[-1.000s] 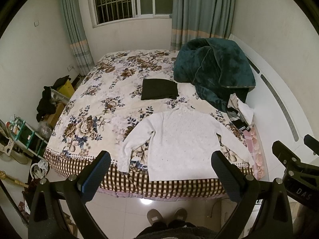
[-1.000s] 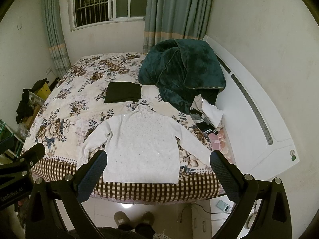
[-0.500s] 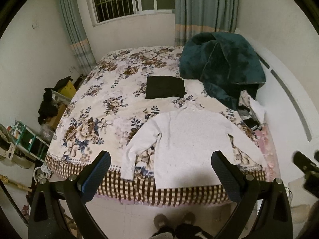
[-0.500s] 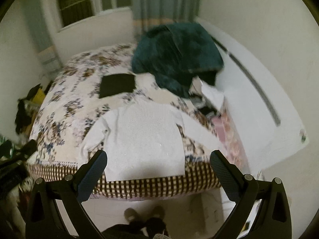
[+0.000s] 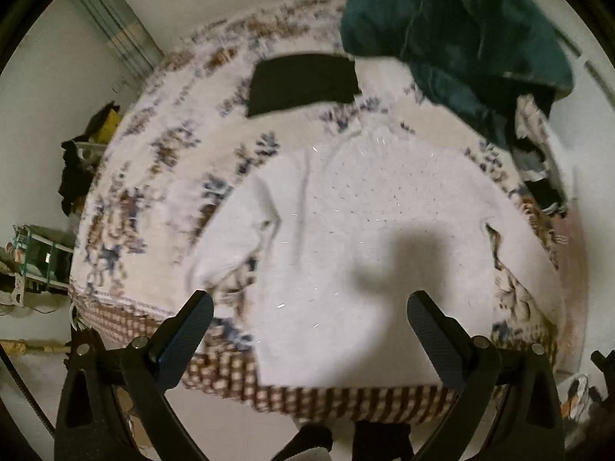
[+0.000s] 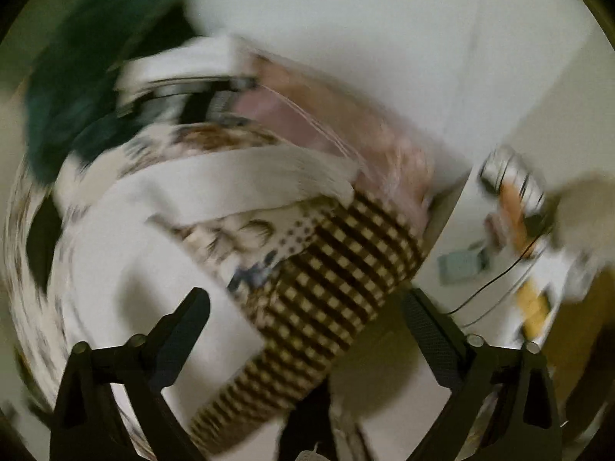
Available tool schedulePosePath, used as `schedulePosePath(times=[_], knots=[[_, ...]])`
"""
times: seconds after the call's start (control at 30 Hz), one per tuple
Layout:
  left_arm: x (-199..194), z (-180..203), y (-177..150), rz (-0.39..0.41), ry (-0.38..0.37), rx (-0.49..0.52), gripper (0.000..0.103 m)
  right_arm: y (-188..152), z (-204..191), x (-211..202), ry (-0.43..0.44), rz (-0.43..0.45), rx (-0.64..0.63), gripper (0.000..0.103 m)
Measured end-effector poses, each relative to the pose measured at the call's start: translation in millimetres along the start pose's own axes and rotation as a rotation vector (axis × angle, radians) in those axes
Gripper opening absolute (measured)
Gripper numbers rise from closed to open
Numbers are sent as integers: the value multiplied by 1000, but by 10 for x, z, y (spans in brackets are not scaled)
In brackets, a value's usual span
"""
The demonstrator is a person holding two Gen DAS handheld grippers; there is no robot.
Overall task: Fold small clothes
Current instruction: 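Grasp the sweater cuff with the right tool and lift it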
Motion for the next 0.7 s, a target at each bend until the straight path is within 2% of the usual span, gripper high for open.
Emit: schedulePosePath(times=[0.13, 0.23, 0.3, 0.37, 0.4, 0.43, 0.47, 0.53, 0.57, 0.6, 0.7], knots=[[801, 389, 43, -90, 16, 5, 103, 308, 278, 932, 52, -73, 196, 91], [1387, 599, -16, -159, 29, -1, 103, 414, 413, 1551, 138, -121, 383, 91], [1696, 673, -45, -199, 29, -15, 103, 504, 474, 1854, 178, -101, 488, 91], [2007, 752, -64, -226, 23, -31, 103, 578, 544, 2073, 177, -72, 563, 90], [2142, 767, -70, -234, 25, -35, 103, 629, 555, 2177, 194, -45, 599, 82], [2275, 803, -57, -240, 27, -37, 103, 661, 554, 2243, 185, -32, 614, 69], [2418, 795, -70, -246, 31, -35, 103, 694, 539, 2284, 168, -14, 617, 62], [2575, 783, -44, -249, 31, -36, 103, 779, 415, 2276, 113, 35, 556, 30], [2651, 733, -36, -244, 28, -38, 103, 823, 309, 2238, 88, 61, 508, 21], [2699, 700, -14, -238, 28, -39, 103, 867, 157, 2167, 52, 89, 443, 15], [2787, 508, 68, -214, 37, -51, 103, 977, -423, 1857, 2, 178, 266, 14]])
Point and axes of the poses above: each gripper's, at about its wrist camera, not at the fingertips, and x roughly the way its jaws point, z to its right, y to its top, the point moved 8 cm from there along x, roughly the way its jaws point, and after that the axes turned 2 degrees about -x, right-handed, at the moved point
